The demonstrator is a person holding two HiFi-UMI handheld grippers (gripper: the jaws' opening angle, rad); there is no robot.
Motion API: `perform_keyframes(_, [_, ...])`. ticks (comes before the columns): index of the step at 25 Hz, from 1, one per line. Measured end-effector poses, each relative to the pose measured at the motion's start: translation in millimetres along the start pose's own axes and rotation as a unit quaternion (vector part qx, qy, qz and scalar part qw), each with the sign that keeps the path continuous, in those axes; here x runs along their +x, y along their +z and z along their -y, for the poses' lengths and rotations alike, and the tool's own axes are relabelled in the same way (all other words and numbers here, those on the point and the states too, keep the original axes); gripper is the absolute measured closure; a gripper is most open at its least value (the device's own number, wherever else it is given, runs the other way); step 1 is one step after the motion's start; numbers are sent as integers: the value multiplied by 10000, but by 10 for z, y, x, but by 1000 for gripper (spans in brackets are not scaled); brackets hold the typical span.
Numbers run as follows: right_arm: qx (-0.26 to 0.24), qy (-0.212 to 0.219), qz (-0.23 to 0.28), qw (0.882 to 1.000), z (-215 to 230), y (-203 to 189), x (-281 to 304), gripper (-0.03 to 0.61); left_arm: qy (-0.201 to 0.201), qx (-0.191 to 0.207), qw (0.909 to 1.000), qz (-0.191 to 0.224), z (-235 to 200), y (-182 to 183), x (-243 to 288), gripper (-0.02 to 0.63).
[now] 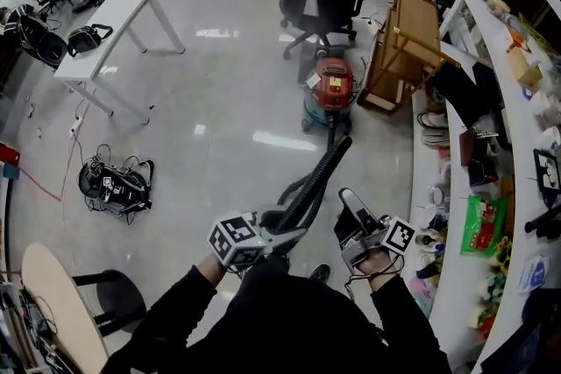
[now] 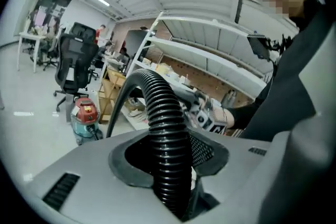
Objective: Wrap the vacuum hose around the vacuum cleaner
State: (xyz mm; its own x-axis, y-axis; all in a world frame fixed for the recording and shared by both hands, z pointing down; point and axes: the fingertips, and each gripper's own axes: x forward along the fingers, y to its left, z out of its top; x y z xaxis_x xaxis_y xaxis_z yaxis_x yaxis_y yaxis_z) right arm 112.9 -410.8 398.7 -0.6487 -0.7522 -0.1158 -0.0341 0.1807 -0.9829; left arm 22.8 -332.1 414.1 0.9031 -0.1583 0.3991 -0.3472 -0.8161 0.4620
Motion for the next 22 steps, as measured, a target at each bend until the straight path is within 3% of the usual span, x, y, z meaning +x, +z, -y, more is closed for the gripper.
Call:
perform_keyframes(3, [-794,-832,-528,9920,337,-224,2,391,-433,-205,9983,-327,-295,309,-141,436])
perform_keyframes(4, [-1400,-1238,-802,9791,442,-303,-1,391,-507,-169,9973,-511,-376,363,-160,434])
perform_keyframes(5, [-2263,-1684,-1107,9530,521,-356,11,391,-577,-113,9959,-689,-445,403,-175,430])
perform_keyframes(6, [-3322,-2092,-1369,9095,550,-366,55,391,-661,-85,9943,-832,-500,440,-190,427])
perform_keyframes(7, [-4440,-2392,-1512,8502,514,-329,142,388,-758,-114,9927,-933,-549,479,-204,425])
perform_keyframes(9, [-6349,-2644,-1429,7117,270,-164,422,341,-950,-280,9894,-1062,-660,557,-231,424])
perform_keyframes(10, [-7011,-2653,-1329,6484,111,-83,589,327,-1037,-362,9875,-1129,-718,586,-242,423])
perform_keyframes(11, [-7481,-2626,-1284,5957,-29,-21,755,316,-1122,-427,9855,-1202,-769,608,-251,420])
perform_keyframes(13, [-8076,-2501,-1423,5147,-187,48,1058,287,-1313,-529,9808,-1338,-830,648,-256,417])
perform_keyframes(16, [-8686,-2152,-1819,4077,-194,65,1412,267,-1641,-608,9736,-1463,-811,726,-222,416])
perform_keyframes(18, [-8964,-1946,-1876,3513,-180,81,1588,267,-1755,-509,9703,-1583,-800,755,-173,416])
perform_keyframes(20, [-9121,-1855,-1878,3136,-134,141,1711,267,-1747,-376,9691,-1701,-832,789,-120,414])
perform_keyframes(21, [-9140,-1878,-1885,3064,-89,203,1754,267,-1755,-326,9682,-1753,-837,816,-100,414])
perform_keyframes(22, [-9122,-1943,-1895,3069,-33,290,1789,267,-1784,-285,9668,-1804,-823,846,-83,414])
